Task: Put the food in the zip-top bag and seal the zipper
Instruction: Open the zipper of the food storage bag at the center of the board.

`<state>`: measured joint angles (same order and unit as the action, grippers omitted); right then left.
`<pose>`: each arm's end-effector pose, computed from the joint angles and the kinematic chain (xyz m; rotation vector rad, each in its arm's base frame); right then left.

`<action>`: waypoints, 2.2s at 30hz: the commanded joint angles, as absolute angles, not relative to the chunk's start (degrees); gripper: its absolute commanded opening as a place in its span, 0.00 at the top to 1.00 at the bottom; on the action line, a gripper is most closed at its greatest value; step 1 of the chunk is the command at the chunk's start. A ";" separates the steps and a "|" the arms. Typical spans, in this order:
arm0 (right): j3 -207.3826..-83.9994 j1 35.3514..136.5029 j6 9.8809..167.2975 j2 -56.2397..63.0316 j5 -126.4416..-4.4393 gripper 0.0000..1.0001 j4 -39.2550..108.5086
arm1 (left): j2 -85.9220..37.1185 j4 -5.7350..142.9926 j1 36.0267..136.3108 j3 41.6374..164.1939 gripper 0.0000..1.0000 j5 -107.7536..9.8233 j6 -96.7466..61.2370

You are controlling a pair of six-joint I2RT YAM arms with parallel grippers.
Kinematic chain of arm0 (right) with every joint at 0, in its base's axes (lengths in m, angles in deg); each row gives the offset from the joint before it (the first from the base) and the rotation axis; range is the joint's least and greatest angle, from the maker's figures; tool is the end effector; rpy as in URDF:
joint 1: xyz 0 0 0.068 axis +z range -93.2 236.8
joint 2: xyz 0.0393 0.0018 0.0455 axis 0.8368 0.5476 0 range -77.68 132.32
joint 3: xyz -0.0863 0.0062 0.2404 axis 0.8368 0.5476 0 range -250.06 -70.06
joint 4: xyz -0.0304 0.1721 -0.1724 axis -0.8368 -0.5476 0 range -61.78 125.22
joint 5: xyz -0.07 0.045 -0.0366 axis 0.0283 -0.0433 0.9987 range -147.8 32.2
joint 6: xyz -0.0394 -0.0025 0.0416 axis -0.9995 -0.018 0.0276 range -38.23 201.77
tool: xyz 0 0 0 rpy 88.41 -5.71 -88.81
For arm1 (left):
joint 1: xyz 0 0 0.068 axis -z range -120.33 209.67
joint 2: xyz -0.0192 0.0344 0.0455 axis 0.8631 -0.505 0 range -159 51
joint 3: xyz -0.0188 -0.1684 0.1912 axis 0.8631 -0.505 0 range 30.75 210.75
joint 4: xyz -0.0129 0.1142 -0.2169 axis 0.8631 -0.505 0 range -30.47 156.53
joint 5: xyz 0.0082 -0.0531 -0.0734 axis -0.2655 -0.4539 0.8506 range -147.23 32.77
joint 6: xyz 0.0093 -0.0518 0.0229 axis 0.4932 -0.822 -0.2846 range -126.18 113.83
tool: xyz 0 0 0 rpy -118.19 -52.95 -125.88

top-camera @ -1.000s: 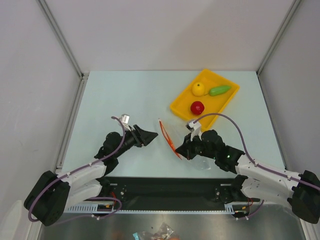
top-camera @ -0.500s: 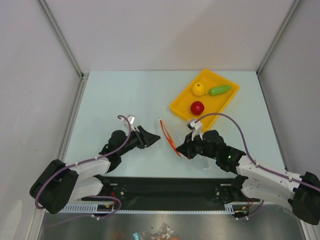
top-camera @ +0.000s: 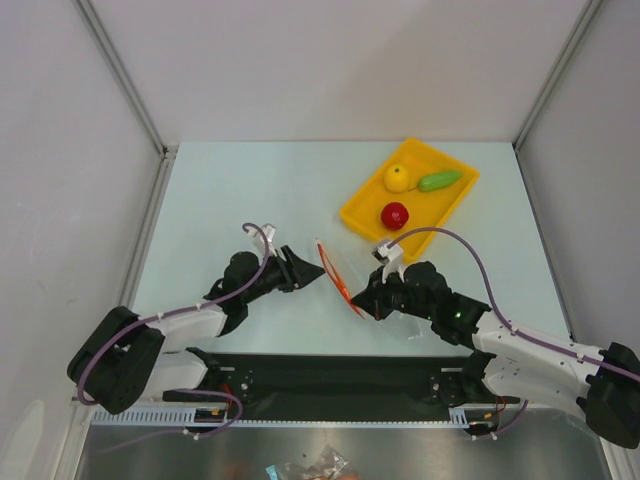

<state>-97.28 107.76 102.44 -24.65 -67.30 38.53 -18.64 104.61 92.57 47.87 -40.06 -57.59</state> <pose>0.1263 0.1662 0.2213 -0.6576 1.9850 0.9569 0.1866 -0.1350 0.1717 -0.0910 2.0169 -1.2676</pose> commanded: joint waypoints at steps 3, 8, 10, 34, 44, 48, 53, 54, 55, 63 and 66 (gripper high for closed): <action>-97.57 108.74 100.93 -24.60 -66.50 1.00 40.67 | -22.64 104.76 93.16 52.10 0.46 -40.00 -56.01; -97.74 109.62 100.67 -24.25 -66.33 1.00 40.58 | -26.68 105.02 93.59 54.30 0.55 -39.30 -55.13; -97.83 109.89 100.50 -23.99 -66.32 1.00 40.67 | -27.57 104.76 93.86 55.18 0.62 -39.12 -54.87; -113.03 119.29 96.45 -15.56 -47.52 0.48 29.95 | -8.32 93.07 106.24 55.36 1.00 -59.68 -40.72; -119.71 119.47 95.40 -8.43 -42.87 0.52 29.25 | -6.21 90.78 109.33 56.06 1.00 -63.29 -38.52; -119.80 119.47 95.22 -6.23 -41.71 0.57 30.12 | -5.07 90.08 109.68 55.80 1.00 -63.64 -38.34; -119.89 119.64 94.70 -4.56 -43.73 0.51 31.70 | -4.02 90.08 110.12 55.53 1.00 -63.64 -38.34; -119.63 119.73 94.52 -4.39 -45.30 0.50 32.32 | -3.93 90.17 110.21 55.53 1.00 -63.56 -38.34; -119.63 119.99 94.52 -4.30 -45.23 0.50 32.58 | -3.93 90.08 110.29 55.53 1.00 -63.38 -38.26; -118.48 120.78 93.90 -5.09 -46.29 0.42 34.61 | -4.19 89.12 110.65 55.79 1.00 -64.52 -38.17; -117.61 120.78 94.08 -6.23 -45.67 0.41 36.71 | -4.10 89.11 110.65 55.80 1.00 -64.52 -38.17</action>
